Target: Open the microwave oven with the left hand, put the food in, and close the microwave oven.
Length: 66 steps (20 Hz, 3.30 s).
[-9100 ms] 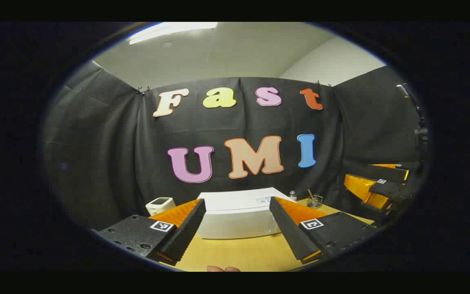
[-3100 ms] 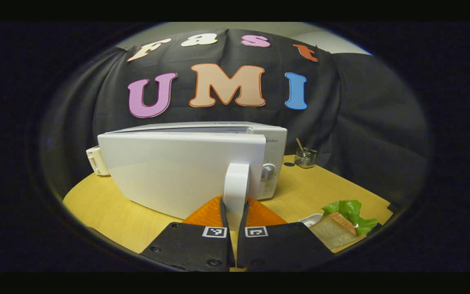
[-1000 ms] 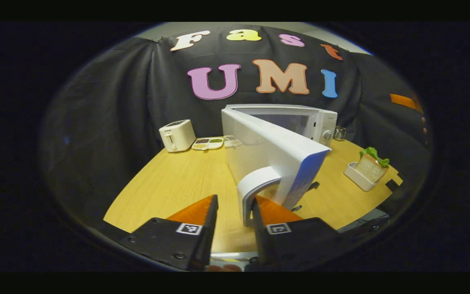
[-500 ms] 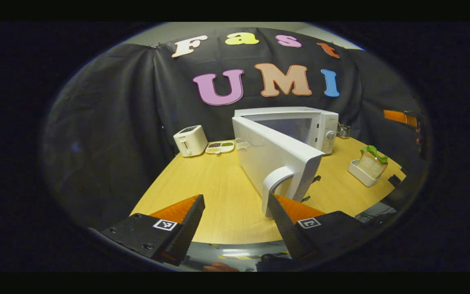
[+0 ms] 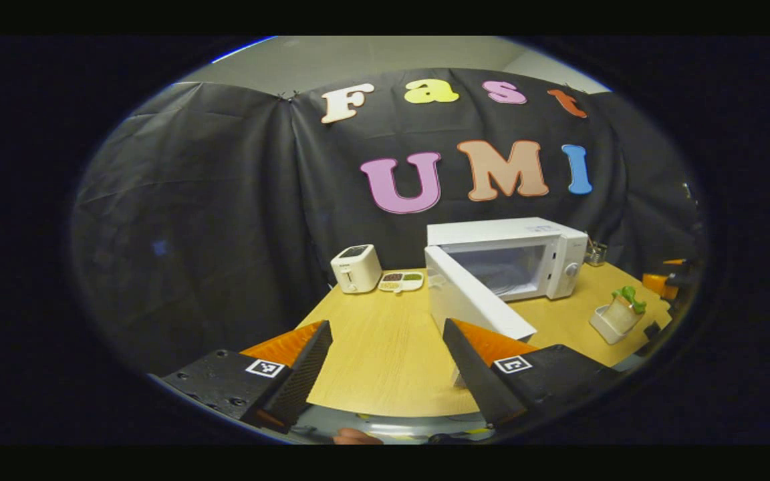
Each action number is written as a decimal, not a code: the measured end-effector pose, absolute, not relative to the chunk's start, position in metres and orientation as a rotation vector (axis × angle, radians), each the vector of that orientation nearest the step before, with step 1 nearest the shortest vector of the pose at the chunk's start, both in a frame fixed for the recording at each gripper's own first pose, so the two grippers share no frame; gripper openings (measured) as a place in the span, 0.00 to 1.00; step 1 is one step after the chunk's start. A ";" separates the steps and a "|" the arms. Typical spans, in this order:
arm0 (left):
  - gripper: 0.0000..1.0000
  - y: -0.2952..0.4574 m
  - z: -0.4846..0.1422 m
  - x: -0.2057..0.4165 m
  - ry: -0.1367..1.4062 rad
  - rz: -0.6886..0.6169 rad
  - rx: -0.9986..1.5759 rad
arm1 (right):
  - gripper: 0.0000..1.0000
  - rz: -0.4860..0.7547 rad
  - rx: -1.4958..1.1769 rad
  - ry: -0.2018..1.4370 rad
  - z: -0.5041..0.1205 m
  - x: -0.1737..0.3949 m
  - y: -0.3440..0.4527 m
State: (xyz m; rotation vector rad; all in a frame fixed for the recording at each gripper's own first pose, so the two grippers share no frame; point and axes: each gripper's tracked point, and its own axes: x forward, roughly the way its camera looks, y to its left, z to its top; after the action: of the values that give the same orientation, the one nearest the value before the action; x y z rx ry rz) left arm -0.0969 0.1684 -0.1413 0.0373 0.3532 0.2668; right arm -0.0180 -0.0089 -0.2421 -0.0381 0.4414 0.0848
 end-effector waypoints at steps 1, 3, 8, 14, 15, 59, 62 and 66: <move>0.98 0.167 -0.133 -0.095 0.332 0.268 0.037 | 0.98 0.084 -0.040 0.459 -0.252 -0.020 -0.011; 1.00 0.164 -0.112 -0.087 0.293 0.266 0.041 | 0.98 0.086 -0.036 0.492 -0.271 -0.025 -0.013; 0.97 0.147 -0.081 -0.074 0.237 0.244 0.040 | 0.99 0.085 0.008 0.552 -0.310 -0.034 -0.015; 0.97 0.128 -0.071 -0.066 0.220 0.217 0.026 | 0.99 0.077 0.006 0.617 -0.355 -0.038 -0.022; 0.97 0.126 -0.071 -0.065 0.221 0.215 0.025 | 0.98 0.077 0.007 0.627 -0.360 -0.039 -0.021; 1.00 0.143 -0.066 -0.038 0.078 0.044 -0.031 | 0.24 0.153 0.077 0.627 -0.296 0.002 0.091; 1.00 0.151 -0.064 -0.034 0.058 0.025 -0.026 | 0.24 0.177 0.140 0.644 -0.295 0.014 0.127; 1.00 0.157 -0.067 -0.032 0.050 0.017 -0.010 | 0.24 0.207 0.165 0.658 -0.296 0.035 0.165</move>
State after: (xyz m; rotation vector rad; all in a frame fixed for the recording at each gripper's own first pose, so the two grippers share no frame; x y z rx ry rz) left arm -0.0325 0.1570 -0.0670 -0.0104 0.0499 0.0171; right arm 0.0349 0.1649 -0.2962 0.1646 0.6576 0.2069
